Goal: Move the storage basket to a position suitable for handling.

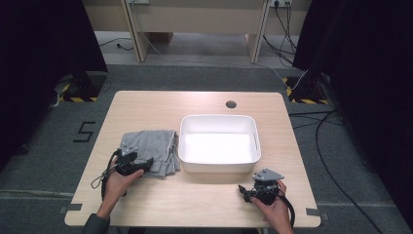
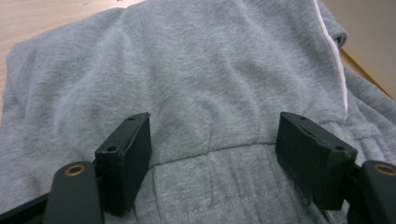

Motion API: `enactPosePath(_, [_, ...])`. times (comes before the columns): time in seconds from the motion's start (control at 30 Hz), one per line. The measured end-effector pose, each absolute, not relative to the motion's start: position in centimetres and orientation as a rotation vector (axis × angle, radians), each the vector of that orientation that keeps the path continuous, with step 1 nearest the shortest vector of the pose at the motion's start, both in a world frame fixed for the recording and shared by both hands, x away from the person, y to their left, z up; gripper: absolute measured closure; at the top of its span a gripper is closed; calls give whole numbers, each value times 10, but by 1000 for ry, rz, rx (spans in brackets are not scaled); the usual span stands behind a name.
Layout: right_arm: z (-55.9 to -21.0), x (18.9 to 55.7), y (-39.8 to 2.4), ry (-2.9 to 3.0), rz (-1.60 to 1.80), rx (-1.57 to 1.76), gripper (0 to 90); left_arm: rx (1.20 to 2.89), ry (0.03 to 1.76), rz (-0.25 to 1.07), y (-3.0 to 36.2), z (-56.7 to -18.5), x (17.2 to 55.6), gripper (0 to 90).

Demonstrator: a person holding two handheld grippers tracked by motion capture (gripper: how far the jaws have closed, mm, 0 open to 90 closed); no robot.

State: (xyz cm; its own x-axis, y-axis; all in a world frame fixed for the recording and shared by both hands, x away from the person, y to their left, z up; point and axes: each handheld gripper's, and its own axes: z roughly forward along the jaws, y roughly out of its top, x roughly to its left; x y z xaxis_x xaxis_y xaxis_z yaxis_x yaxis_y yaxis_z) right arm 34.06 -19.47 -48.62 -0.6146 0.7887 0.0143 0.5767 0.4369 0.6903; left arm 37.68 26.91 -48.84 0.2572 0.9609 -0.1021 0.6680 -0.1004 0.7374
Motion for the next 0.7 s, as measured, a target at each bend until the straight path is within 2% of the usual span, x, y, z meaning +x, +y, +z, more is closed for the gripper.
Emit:
enactPosePath(0.3, [-486,341,-195,2382,964,1168,210,1836,1476,556,269,-490,365,280])
enactPosePath(0.7, [-486,340,-195,2382,964,1169,207,1860,1430,535,268,-488,314,281])
